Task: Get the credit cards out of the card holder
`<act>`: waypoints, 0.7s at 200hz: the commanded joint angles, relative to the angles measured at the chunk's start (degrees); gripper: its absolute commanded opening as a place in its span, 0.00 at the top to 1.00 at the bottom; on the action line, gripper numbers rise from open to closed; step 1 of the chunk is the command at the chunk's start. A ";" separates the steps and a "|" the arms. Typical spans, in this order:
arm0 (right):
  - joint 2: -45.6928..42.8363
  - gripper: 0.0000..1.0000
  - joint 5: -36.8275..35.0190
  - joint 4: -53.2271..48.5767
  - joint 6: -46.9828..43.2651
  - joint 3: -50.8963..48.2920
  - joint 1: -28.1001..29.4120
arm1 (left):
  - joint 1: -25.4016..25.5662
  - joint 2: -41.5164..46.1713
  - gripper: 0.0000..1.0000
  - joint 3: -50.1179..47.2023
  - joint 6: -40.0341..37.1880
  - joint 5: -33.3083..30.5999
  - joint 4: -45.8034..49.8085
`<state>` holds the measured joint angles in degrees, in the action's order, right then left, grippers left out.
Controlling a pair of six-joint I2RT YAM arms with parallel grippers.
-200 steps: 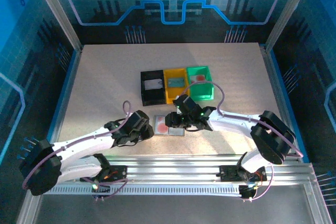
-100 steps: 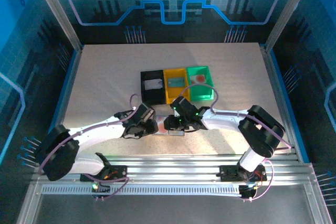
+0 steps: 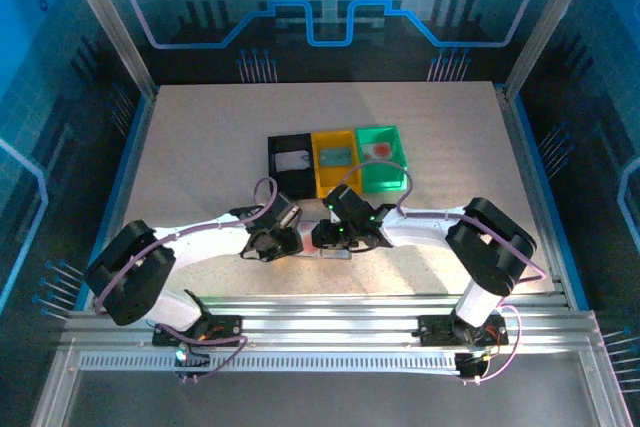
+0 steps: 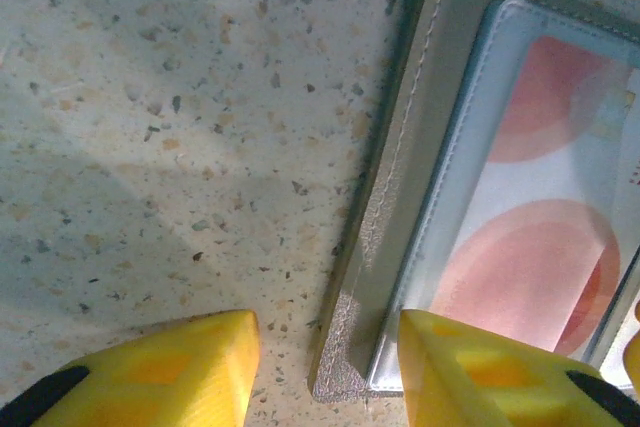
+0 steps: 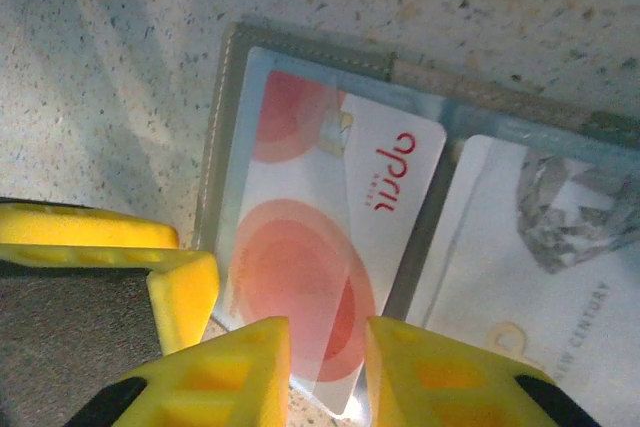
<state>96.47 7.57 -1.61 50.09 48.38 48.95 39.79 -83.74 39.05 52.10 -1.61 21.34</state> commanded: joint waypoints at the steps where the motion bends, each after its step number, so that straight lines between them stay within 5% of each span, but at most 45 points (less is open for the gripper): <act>1: -0.29 0.75 -1.58 0.20 0.05 -0.06 -0.45 | -0.28 -3.25 0.57 -0.19 -0.70 2.56 -2.54; 140: 2.89 0.75 0.08 6.86 1.02 -2.54 -1.44 | -0.17 -6.99 0.59 -3.19 0.21 5.10 -8.11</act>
<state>98.24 6.94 2.83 50.35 47.20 48.18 39.46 -85.10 39.22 52.14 -1.17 21.34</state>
